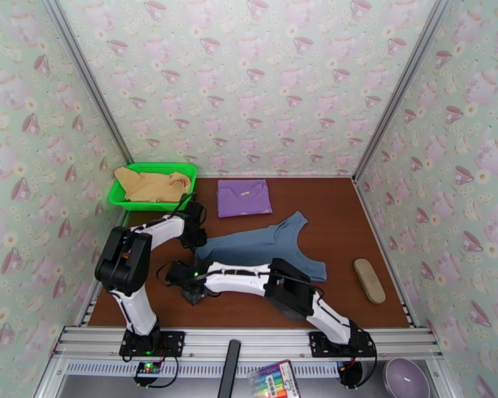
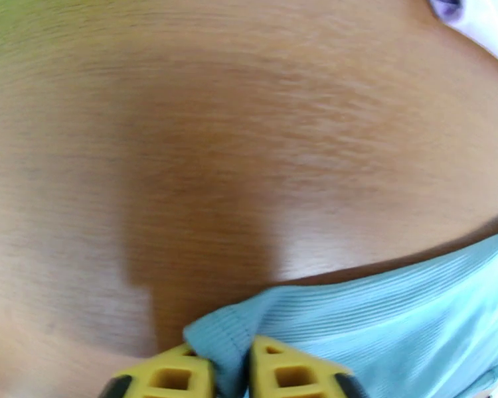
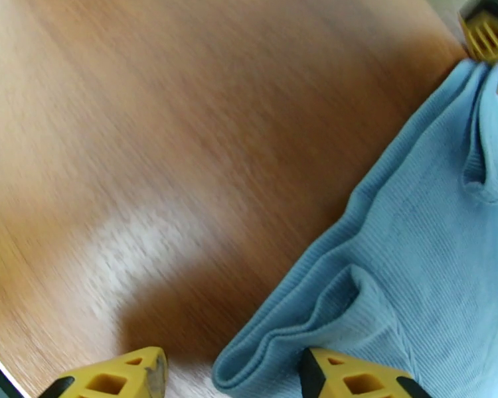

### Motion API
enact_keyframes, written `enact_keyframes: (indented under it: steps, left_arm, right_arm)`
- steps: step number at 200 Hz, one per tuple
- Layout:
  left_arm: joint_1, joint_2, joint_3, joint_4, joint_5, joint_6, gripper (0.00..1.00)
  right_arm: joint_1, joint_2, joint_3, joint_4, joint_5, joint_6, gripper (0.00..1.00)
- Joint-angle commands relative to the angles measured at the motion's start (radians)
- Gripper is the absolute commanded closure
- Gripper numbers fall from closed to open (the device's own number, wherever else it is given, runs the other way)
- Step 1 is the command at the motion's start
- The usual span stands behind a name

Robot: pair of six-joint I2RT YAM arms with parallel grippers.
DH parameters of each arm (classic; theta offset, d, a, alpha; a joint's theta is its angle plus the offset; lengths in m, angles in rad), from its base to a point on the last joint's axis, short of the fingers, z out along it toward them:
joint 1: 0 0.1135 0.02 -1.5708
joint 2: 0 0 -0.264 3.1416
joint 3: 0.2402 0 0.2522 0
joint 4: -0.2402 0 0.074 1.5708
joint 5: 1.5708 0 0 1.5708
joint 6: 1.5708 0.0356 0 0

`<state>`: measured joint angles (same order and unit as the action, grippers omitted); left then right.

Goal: Fold and stack the mixed laundry pile

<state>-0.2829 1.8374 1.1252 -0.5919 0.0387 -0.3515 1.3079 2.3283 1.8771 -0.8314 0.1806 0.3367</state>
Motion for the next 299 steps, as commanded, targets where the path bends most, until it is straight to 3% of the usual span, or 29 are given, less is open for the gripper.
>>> enact_keyframes:
  steps: [1,11,46,99,130,158,198,243,299]
  left_arm:
    - [-0.009,0.051,-0.037,0.044,0.07,0.007,1.0]
    - [-0.01,0.05,-0.046,0.053,0.072,0.003,1.0]
    - [-0.009,-0.009,-0.105,0.078,0.049,-0.021,1.0]
    - [-0.007,-0.182,-0.157,0.023,0.009,-0.046,1.0]
    - [-0.045,-0.261,-0.066,-0.066,0.02,-0.031,1.0]
    - [-0.143,-0.269,0.056,-0.155,0.024,-0.002,1.0]
    - [-0.284,-0.161,0.256,-0.222,0.013,-0.001,1.0]
    - [-0.386,0.08,0.537,-0.31,-0.008,0.006,1.0]
    - [-0.44,0.367,0.843,-0.418,-0.048,0.008,1.0]
  right_arm:
    - [-0.001,0.07,0.026,-0.109,0.06,0.028,0.5]
    - [-0.003,0.079,0.029,-0.109,0.071,0.027,0.57]
    - [-0.01,0.094,0.032,-0.089,0.08,0.01,1.0]
    - [-0.009,-0.029,-0.021,0.012,0.083,-0.011,1.0]
    - [-0.014,-0.214,-0.193,0.094,0.176,0.02,1.0]
    - [-0.029,-0.391,-0.406,0.17,0.219,0.077,1.0]
    - [-0.057,-0.601,-0.669,0.202,0.287,0.172,1.0]
    - [-0.111,-0.806,-0.909,0.216,0.323,0.257,1.0]
    - [-0.194,-0.891,-1.085,0.282,0.316,0.293,1.0]
